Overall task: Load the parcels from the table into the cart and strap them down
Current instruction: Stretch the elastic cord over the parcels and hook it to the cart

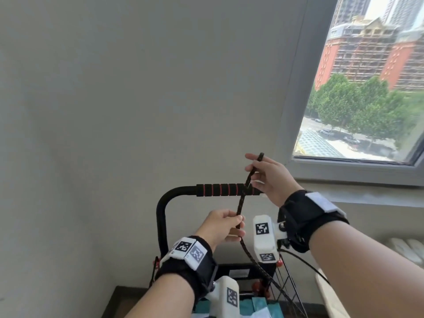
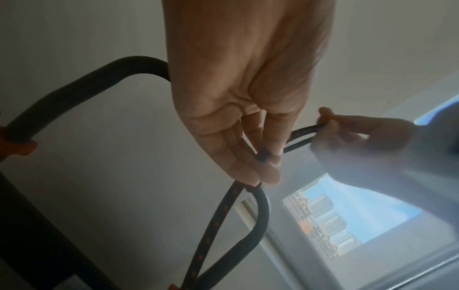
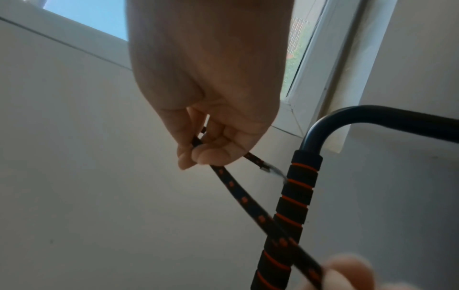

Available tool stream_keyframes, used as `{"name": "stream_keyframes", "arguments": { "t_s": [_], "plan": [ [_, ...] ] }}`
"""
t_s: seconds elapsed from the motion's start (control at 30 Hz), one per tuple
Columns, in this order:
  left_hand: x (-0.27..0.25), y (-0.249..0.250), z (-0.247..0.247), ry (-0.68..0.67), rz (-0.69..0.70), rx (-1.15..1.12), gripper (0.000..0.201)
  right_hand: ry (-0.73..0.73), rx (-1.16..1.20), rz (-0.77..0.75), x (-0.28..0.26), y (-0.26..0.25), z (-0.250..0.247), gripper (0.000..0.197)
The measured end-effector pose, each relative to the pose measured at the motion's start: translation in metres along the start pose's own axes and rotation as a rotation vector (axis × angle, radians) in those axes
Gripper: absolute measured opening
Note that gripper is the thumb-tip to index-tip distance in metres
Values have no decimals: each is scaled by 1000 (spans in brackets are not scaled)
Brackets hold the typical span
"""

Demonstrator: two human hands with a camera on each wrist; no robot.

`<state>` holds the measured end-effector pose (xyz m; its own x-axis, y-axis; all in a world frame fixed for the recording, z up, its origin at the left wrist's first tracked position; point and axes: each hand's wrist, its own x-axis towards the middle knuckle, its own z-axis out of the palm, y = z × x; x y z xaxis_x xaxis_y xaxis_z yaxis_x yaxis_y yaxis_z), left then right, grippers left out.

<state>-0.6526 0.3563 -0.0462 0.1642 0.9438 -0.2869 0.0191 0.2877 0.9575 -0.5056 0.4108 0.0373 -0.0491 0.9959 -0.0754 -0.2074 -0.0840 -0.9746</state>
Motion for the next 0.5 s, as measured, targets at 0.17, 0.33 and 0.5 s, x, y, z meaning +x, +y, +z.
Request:
{"name": "stream_keyframes", "arguments": {
  "t_s": [0.17, 0.33, 0.5],
  "plan": [
    [-3, -1, 11, -70, 12, -185, 9, 69, -365, 107, -23, 19, -18, 29],
    [-14, 15, 40, -118, 108, -216, 14, -120, -390, 360, -64, 51, -58, 52],
    [-33, 17, 70, -30, 144, -203, 7, -197, -174, 332, -99, 46, -97, 49]
  ]
}}
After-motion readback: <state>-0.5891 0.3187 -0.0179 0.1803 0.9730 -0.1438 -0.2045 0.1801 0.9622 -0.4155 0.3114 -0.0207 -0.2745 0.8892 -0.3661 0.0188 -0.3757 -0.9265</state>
